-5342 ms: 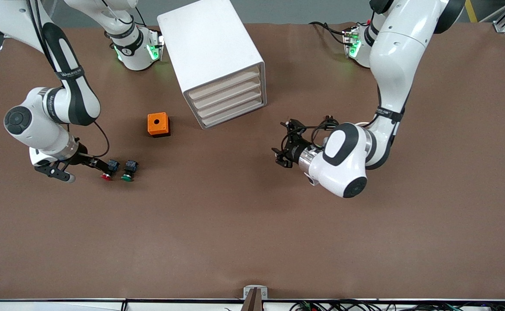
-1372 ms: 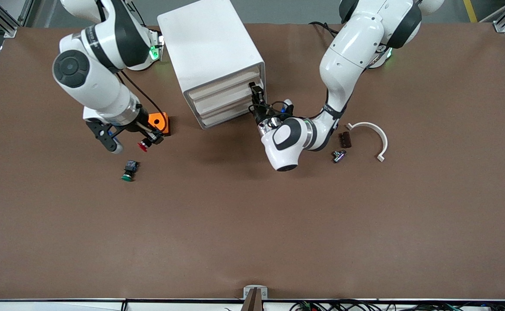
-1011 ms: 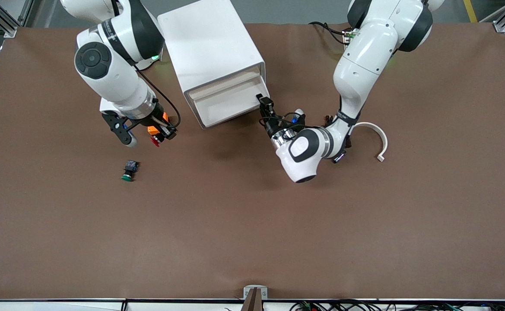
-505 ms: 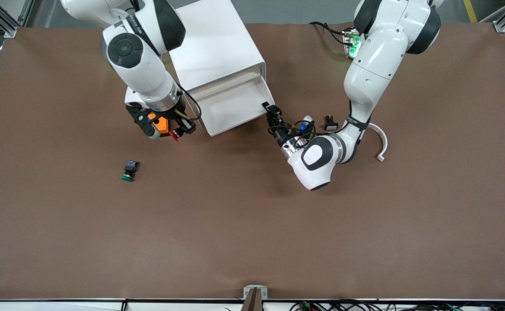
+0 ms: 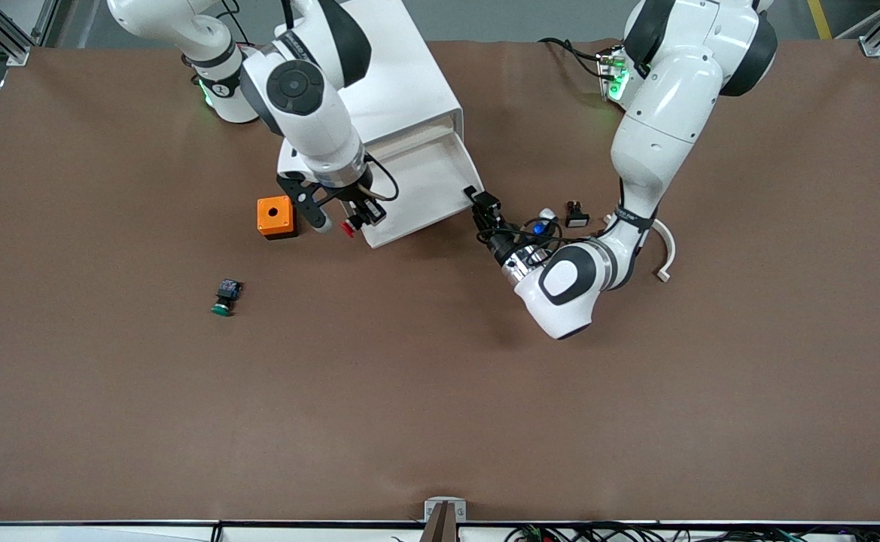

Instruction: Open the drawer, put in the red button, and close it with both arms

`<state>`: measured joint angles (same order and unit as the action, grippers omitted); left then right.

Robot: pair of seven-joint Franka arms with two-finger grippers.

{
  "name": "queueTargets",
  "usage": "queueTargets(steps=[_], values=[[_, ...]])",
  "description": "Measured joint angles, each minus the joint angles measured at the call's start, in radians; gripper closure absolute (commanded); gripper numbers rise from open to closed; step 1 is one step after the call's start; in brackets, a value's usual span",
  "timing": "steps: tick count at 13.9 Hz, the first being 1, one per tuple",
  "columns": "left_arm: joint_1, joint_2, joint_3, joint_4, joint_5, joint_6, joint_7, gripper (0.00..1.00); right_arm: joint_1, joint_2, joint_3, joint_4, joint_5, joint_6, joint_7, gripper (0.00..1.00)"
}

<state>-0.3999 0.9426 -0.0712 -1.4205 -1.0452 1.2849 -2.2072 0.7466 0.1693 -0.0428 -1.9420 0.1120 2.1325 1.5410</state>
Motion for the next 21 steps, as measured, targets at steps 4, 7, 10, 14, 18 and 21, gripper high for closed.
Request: queueTargets(steps=[4, 7, 10, 14, 18, 21], values=[[0.006, 0.001, 0.0, 0.001, -0.001, 0.002, 0.0, 0.69, 0.049, 0.04, 0.0, 0.033, 0.0, 0.003, 0.058, 1.0], [0.006, 0.002, 0.0, 0.001, -0.001, 0.01, 0.0, 0.0, 0.087, 0.073, 0.0, 0.06, 0.0, 0.004, 0.087, 1.0], [0.008, 0.004, 0.009, 0.011, 0.0, 0.027, 0.003, 0.0, 0.123, 0.116, 0.0, 0.099, 0.0, 0.006, 0.122, 1.0], [0.016, 0.004, 0.01, 0.064, 0.0, 0.027, 0.115, 0.0, 0.151, 0.153, -0.001, 0.125, 0.0, 0.006, 0.148, 1.0], [0.043, 0.003, 0.011, 0.142, 0.0, 0.027, 0.33, 0.0, 0.175, 0.158, -0.001, 0.126, 0.0, 0.006, 0.166, 1.0], [0.058, 0.002, 0.045, 0.189, 0.0, 0.027, 0.525, 0.0, 0.193, 0.164, -0.001, 0.126, 0.0, 0.006, 0.175, 1.0]])
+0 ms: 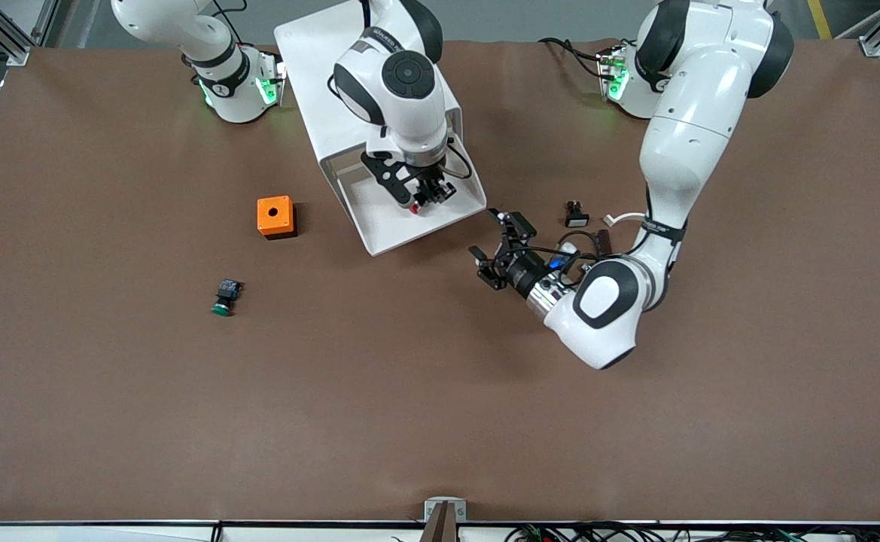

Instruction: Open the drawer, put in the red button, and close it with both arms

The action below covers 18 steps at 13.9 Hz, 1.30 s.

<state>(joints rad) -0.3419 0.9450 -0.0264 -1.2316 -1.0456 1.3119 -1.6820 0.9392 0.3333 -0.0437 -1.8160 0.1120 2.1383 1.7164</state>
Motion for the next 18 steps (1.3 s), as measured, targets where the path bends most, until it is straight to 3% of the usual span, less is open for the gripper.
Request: queueTargets(steps=[5, 9, 10, 11, 12, 18], values=[[-0.034, -0.016, 0.123, 0.071, 0.03, 0.077, 0.38, 0.0, 0.012, 0.025, 0.0, 0.004, 0.0, 0.0, 0.019, 1.0], [-0.072, -0.057, 0.152, 0.078, 0.154, 0.283, 0.621, 0.0, 0.012, 0.038, 0.0, 0.035, 0.0, 0.0, 0.058, 1.0], [-0.086, -0.063, 0.153, 0.078, 0.193, 0.344, 0.659, 0.0, 0.013, 0.042, 0.0, 0.042, 0.0, 0.0, 0.063, 0.85], [-0.103, -0.068, 0.153, 0.078, 0.23, 0.406, 0.683, 0.0, 0.013, 0.044, 0.0, 0.046, 0.0, -0.001, 0.065, 0.35], [-0.12, -0.07, 0.154, 0.078, 0.258, 0.462, 0.701, 0.0, 0.013, 0.045, 0.0, 0.047, 0.0, -0.001, 0.066, 0.0], [-0.139, -0.1, 0.164, 0.079, 0.399, 0.541, 0.799, 0.0, 0.018, 0.045, -0.003, 0.074, -0.001, -0.004, 0.055, 0.0]])
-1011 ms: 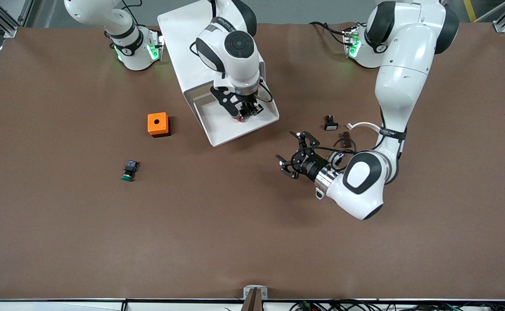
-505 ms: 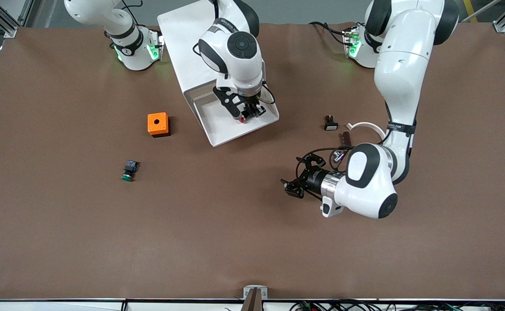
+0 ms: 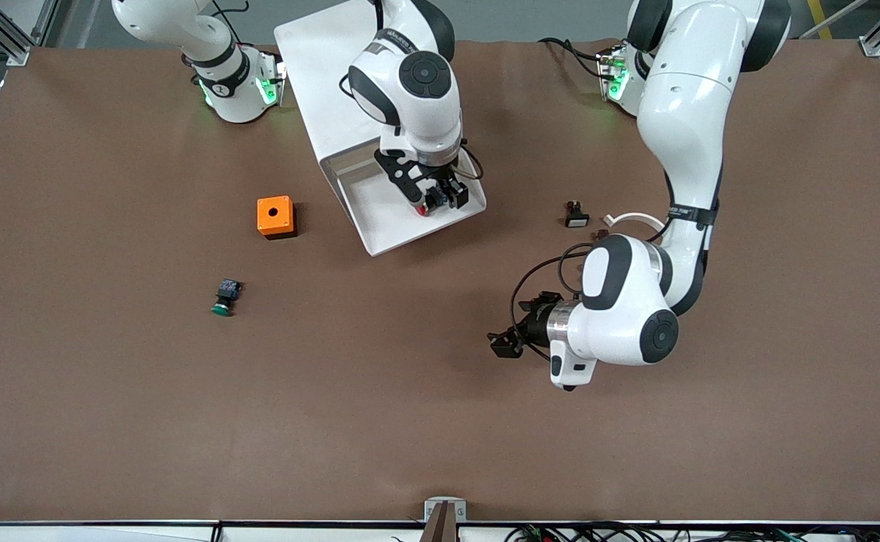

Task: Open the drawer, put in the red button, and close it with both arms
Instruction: 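Raise the right gripper away while the left gripper moves to the drawer front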

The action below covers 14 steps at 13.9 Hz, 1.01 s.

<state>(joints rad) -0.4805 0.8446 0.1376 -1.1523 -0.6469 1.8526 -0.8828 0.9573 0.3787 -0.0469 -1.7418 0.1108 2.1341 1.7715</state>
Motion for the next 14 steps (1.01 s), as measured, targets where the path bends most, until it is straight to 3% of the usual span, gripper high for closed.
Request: queueTargets(steps=[3, 8, 14], values=[[-0.003, -0.042, 0.0, 0.0, 0.099, 0.0, 0.01, 0.0, -0.017, 0.0, -0.018, 0.077, -0.002, -0.089, -0.146, 0.0], [-0.034, -0.068, -0.004, 0.0, 0.241, 0.01, 0.026, 0.0, -0.187, -0.009, -0.032, 0.279, -0.025, -0.426, -0.578, 0.0], [-0.099, -0.076, -0.003, -0.001, 0.292, 0.048, 0.026, 0.0, -0.435, -0.077, -0.037, 0.305, -0.072, -0.625, -1.061, 0.0]])
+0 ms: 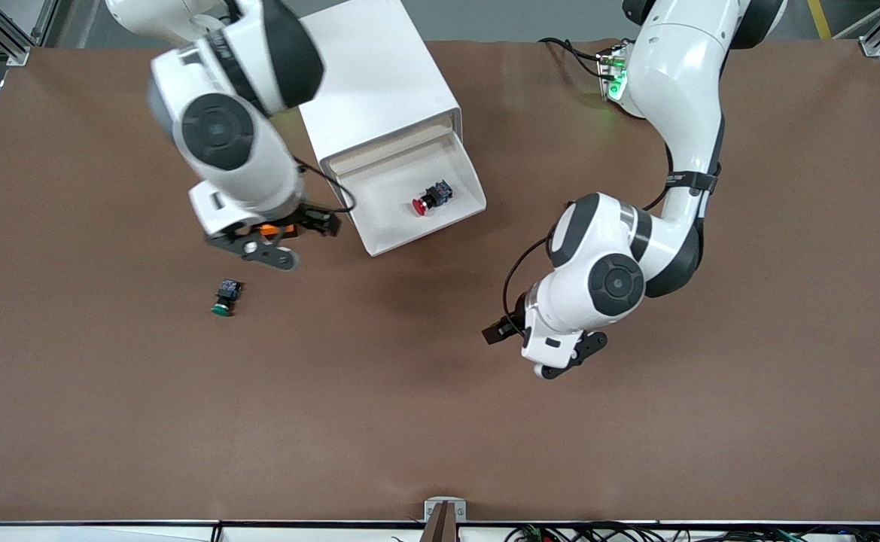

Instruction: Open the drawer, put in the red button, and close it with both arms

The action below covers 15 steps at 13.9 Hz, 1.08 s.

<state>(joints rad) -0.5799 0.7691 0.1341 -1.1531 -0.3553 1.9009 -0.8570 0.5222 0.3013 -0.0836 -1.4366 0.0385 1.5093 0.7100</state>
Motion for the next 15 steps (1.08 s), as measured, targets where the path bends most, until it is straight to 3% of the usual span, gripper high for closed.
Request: queueTargets(steps=[8, 15], values=[[-0.1, -0.025, -0.001, -0.02, 0.08, 0.004, -0.228, 0.0, -0.285, -0.102, 0.0, 0.002, -0.046, -0.112, -0.529, 0.0], [-0.221, -0.025, -0.005, -0.05, 0.09, 0.004, -0.263, 0.0, -0.494, -0.188, 0.001, -0.008, -0.039, -0.148, -0.642, 0.0]])
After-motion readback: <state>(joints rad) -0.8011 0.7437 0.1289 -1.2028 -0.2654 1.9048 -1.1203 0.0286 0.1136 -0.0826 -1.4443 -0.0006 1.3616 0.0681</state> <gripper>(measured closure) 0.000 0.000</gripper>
